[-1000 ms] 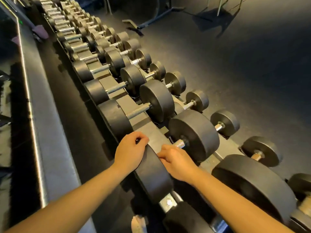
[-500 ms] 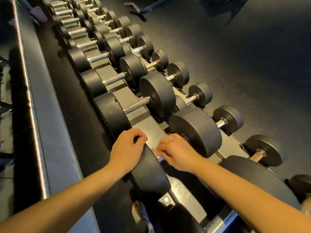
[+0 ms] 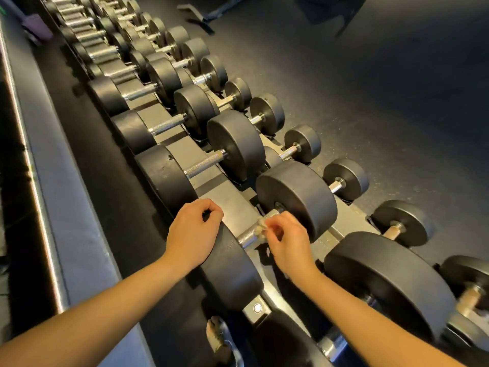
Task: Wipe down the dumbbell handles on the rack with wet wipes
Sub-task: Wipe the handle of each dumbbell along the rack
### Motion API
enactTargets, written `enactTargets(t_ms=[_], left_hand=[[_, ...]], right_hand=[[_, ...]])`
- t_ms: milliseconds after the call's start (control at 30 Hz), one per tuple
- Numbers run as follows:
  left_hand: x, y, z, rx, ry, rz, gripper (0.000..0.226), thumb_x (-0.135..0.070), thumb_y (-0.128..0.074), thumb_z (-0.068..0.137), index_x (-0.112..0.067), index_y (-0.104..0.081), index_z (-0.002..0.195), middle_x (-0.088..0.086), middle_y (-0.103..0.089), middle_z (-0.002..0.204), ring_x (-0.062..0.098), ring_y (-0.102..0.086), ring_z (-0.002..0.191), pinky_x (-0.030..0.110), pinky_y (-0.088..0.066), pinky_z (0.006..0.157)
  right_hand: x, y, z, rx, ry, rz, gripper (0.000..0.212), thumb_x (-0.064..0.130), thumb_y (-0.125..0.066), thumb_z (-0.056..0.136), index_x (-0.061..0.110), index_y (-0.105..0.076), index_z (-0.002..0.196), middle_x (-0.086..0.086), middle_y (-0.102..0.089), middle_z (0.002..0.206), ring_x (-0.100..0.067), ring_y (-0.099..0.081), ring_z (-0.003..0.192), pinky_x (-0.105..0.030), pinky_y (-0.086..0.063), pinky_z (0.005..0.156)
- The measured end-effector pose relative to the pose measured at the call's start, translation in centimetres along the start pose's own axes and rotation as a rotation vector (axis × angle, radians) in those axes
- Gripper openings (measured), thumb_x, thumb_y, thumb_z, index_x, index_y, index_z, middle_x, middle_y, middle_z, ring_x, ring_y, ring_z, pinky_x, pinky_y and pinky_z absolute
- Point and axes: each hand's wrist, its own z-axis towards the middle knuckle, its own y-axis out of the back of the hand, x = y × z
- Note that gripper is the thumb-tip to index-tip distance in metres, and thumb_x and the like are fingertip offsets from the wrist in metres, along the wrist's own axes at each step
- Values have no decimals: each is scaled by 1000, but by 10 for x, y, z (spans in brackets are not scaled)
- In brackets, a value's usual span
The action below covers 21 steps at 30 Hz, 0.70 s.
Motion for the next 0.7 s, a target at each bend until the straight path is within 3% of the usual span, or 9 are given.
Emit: enactTargets(t_ms=[67, 200, 333, 433, 500, 600, 700], left_hand=[[0, -1, 0, -6, 1, -9, 20, -21, -53, 100, -25, -71, 92, -16, -65, 95, 6, -56, 97, 28, -40, 83], [1, -1, 1, -14, 3, -11, 20, -22, -54, 100, -27, -71, 91, -16, -66, 96, 6, -56, 98, 29, -40, 84], [2, -2, 1, -14, -2, -23, 19, -22, -54, 100, -25, -71, 92, -14, -67, 96, 8, -59, 98, 31, -44, 86], [4, -3, 1, -17, -4, -36, 18, -23, -55, 100, -25, -72, 95, -12, -68, 97, 9, -60, 99, 33, -49, 89], [6, -3, 1, -25, -5, -34, 18, -24, -55, 100, -25, -73, 95, -12, -68, 98, 10, -60, 100, 34, -50, 90], [7, -3, 1, -30, 0, -29, 18, -24, -56, 100, -25, -73, 96, -12, -68, 98, 9, -59, 99, 32, -48, 88], [8, -4, 2, -28, -4, -30, 17, -24, -57, 100, -26, -73, 96, -12, -68, 98, 9, -60, 98, 30, -49, 87]], right_hand=[[7, -7, 0, -63, -108, 42, 13, 9, -66, 96, 22, -69, 98, 15, -57, 99, 4, -58, 93, -8, -46, 81], [31, -13, -3, 268, 37, -89, 13, 17, -64, 98, 19, -75, 105, 10, -63, 100, -5, -59, 93, -18, -48, 87], [47, -1, 49, 390, 115, -539, 17, 22, -61, 100, 14, -72, 109, 1, -50, 99, -17, -59, 88, -27, -44, 77], [66, -14, 80, 604, 131, -846, 20, 19, -67, 96, 9, -66, 114, -11, -60, 104, -28, -63, 94, -35, -45, 79], [76, -27, 89, 798, 179, -877, 25, 13, -70, 91, 5, -66, 114, -15, -67, 105, -32, -66, 97, -36, -48, 77], [84, -23, 103, 1030, 104, -769, 24, 7, -66, 90, 0, -68, 113, -12, -70, 99, -27, -67, 91, -33, -47, 68], [85, -6, 115, 1215, 28, -631, 25, 3, -69, 84, 7, -68, 109, -7, -67, 99, -20, -62, 89, -33, -52, 80]])
